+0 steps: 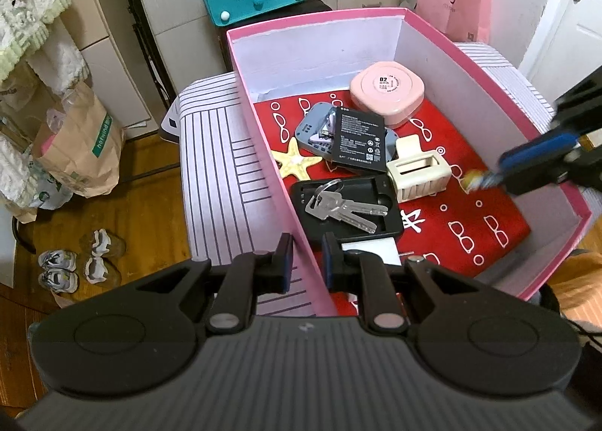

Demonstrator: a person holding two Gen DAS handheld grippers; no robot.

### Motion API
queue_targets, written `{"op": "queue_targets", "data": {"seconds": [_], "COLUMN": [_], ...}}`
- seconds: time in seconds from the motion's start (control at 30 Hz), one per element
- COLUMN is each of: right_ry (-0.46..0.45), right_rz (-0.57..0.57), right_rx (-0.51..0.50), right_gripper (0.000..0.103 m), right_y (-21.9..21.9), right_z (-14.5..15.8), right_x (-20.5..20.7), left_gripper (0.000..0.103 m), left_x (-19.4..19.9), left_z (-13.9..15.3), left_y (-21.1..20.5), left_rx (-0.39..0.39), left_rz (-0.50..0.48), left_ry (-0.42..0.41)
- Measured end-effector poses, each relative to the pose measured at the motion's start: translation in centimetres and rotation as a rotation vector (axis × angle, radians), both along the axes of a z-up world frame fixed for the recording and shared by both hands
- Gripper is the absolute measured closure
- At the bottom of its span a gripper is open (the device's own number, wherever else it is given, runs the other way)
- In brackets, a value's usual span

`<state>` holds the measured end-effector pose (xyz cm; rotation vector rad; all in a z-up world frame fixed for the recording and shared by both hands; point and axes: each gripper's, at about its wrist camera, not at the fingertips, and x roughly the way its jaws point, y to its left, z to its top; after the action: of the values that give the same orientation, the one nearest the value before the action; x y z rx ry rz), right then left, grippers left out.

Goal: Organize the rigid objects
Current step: 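Carry the AA battery into the box and release it beside the cream clip, then return the right gripper to the table and grasp the grey pocket router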

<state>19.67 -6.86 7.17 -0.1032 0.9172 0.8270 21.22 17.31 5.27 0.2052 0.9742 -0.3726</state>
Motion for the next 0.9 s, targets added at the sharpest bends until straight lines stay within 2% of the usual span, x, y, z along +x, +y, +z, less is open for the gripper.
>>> {"op": "queue_targets", "data": {"seconds": [0.1, 0.2, 0.33, 0.5, 0.63, 0.9], "right_ry": [0.025, 0.002, -0.015, -0.051, -0.119, -0.192], "right_rz": [0.024, 0.018, -0.016, -0.076, -0.17, -0.368], "right_rx": [-0.046, -0.096, -0.065, 0.009, 0.025, -0.008], "right_gripper": [0.092, 0.092, 0.088, 0.081, 0.074, 0.06], "right_y": [1.3, 2.1, 1.0, -2.2, -5.8, -13.0], "right_z": [-1.4, -2.4, -1.7, 0.8, 2.7, 2.7], "right_x": [0.8, 1.2, 1.6, 1.0, 0.1, 0.9], "left_gripper": [0.088, 0.088, 0.088, 0.088, 0.087, 0.087], "left_x": [-0.1, 0.0, 0.0, 0.0, 0.0, 0.1], "left_z": [0.0, 0.1, 0.1, 0.1, 0.0, -0.1], "left_y": [0.2, 0.5, 0.6, 0.7, 0.9, 1.1], "left_rx": [-0.014, -0.028, -0.03, -0.039, -0.056, -0.076], "left_rz": [0.007, 0.011, 0.009, 0.012, 0.02, 0.05], "left_ry": [0.0, 0.004, 0.002, 0.003, 0.003, 0.008]}}
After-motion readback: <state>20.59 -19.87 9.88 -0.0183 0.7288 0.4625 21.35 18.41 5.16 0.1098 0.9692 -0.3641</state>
